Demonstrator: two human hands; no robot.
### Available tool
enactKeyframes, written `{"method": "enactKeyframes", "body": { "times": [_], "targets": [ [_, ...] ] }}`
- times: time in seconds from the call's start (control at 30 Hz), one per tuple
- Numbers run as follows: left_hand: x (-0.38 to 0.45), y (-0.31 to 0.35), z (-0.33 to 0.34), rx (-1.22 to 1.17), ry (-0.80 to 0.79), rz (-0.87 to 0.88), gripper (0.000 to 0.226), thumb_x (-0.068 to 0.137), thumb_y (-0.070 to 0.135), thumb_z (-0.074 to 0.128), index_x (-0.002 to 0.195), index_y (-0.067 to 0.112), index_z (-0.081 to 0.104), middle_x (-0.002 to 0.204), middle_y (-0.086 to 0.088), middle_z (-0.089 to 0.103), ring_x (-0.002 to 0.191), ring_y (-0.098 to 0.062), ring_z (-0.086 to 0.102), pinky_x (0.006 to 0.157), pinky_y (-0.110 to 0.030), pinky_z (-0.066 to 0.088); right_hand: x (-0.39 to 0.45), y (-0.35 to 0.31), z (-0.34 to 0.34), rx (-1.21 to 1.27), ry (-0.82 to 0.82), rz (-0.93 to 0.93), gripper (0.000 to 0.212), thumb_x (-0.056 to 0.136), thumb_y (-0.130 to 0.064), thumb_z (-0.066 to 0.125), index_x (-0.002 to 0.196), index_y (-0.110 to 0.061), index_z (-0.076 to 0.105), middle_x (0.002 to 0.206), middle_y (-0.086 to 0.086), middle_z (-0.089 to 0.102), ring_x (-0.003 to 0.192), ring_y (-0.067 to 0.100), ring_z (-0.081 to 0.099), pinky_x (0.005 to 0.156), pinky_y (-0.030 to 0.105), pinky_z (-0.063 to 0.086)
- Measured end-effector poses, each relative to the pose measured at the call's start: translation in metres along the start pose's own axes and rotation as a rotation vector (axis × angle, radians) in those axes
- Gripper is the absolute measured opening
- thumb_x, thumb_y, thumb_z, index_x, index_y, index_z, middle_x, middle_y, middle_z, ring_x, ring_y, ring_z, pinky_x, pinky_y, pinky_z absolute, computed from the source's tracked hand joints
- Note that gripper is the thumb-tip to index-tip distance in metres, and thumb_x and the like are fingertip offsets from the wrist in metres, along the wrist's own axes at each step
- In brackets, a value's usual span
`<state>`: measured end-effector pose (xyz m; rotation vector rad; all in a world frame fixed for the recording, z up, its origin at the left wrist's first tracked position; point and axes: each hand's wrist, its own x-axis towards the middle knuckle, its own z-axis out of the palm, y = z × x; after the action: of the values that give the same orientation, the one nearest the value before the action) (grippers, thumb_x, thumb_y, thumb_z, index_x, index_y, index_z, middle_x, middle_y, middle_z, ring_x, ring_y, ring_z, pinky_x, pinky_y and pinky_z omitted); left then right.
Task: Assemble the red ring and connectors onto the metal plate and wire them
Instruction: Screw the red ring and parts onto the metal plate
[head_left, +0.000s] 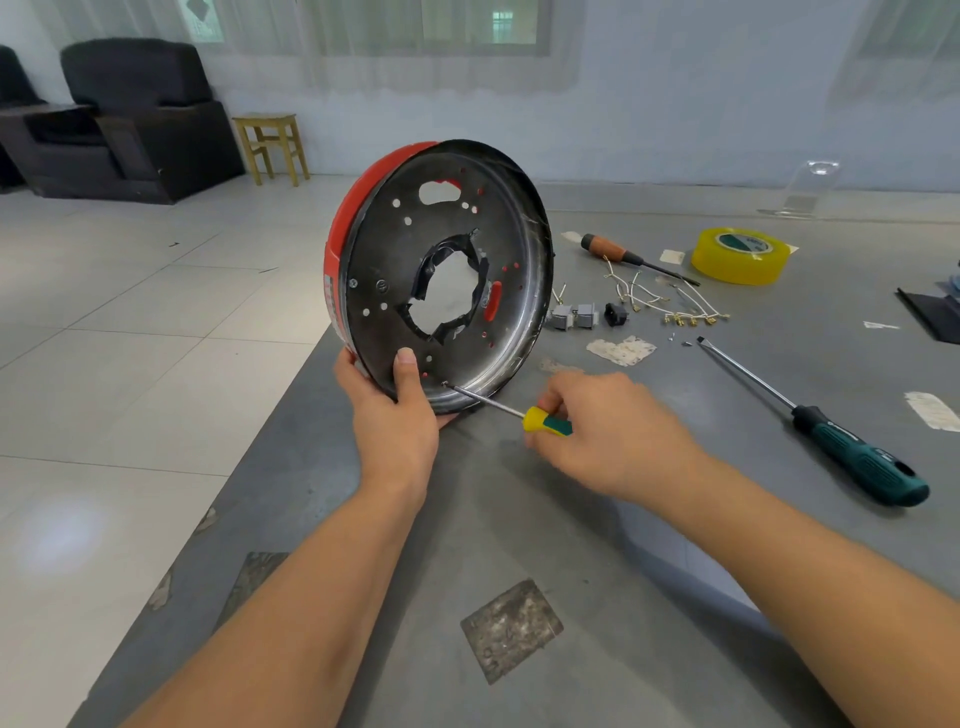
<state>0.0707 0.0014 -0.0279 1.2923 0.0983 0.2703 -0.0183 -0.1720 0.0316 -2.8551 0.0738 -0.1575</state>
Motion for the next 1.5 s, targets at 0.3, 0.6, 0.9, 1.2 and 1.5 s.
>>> {"method": "enactKeyframes", "body": {
  "times": [0.3, 0.6, 0.9, 1.2, 1.5],
  "targets": [
    [0.003, 0.003, -0.001, -0.070, 0.040, -0.030, 0.035, 0.108, 0.027, 0.056, 0.136, 0.039, 0.040, 0.120, 0.027, 0.062, 0.113, -0.006, 0.067, 0.071, -0.040, 0.066, -0.004, 0.001, 0.002, -0.084, 0.236, -0.161, 0.033, 0.093, -0.046, 0.060, 0.125, -0.038, 0.060, 0.126, -0.010, 0.045, 0.083, 0.026, 0.063, 0.071, 0.035, 0.049],
    [0.007, 0.005, -0.001, -0.093, 0.076, -0.064, 0.032, 0.109, 0.027, 0.055, 0.133, 0.040, 0.038, 0.118, 0.029, 0.057, 0.111, -0.005, 0.065, 0.071, -0.041, 0.066, 0.006, 0.027, -0.011, 0.638, 0.455, -0.265, 0.035, 0.085, -0.013, 0.083, 0.114, -0.027, 0.071, 0.110, -0.009, 0.068, 0.098, 0.014, 0.065, 0.084, 0.023, 0.058],
    [0.007, 0.003, 0.000, -0.048, 0.086, -0.058, 0.026, 0.109, 0.027, 0.054, 0.128, 0.039, 0.040, 0.112, 0.031, 0.058, 0.105, -0.001, 0.065, 0.066, -0.037, 0.065, 0.001, 0.038, -0.016, 0.421, 0.398, -0.412, 0.030, 0.097, -0.032, 0.063, 0.125, -0.023, 0.065, 0.096, -0.006, 0.074, 0.083, 0.010, 0.073, 0.075, 0.033, 0.061],
    [0.006, 0.003, 0.001, -0.054, 0.104, -0.088, 0.030, 0.109, 0.027, 0.054, 0.135, 0.034, 0.040, 0.116, 0.024, 0.058, 0.105, -0.008, 0.067, 0.066, -0.040, 0.066, 0.003, 0.042, -0.022, 0.453, 0.188, -0.235, 0.024, 0.102, -0.036, 0.047, 0.125, -0.035, 0.044, 0.113, -0.014, 0.064, 0.091, 0.012, 0.068, 0.084, 0.039, 0.056],
    [0.005, -0.005, 0.000, 0.074, 0.091, -0.023, 0.028, 0.107, 0.032, 0.056, 0.129, 0.041, 0.039, 0.098, 0.038, 0.063, 0.101, -0.002, 0.067, 0.070, -0.045, 0.067, 0.004, 0.027, -0.025, 0.303, 0.404, -0.145, 0.046, 0.094, -0.070, 0.035, 0.099, -0.028, 0.054, 0.064, -0.001, 0.069, 0.060, 0.021, 0.066, 0.064, 0.046, 0.054]
  ]
}}
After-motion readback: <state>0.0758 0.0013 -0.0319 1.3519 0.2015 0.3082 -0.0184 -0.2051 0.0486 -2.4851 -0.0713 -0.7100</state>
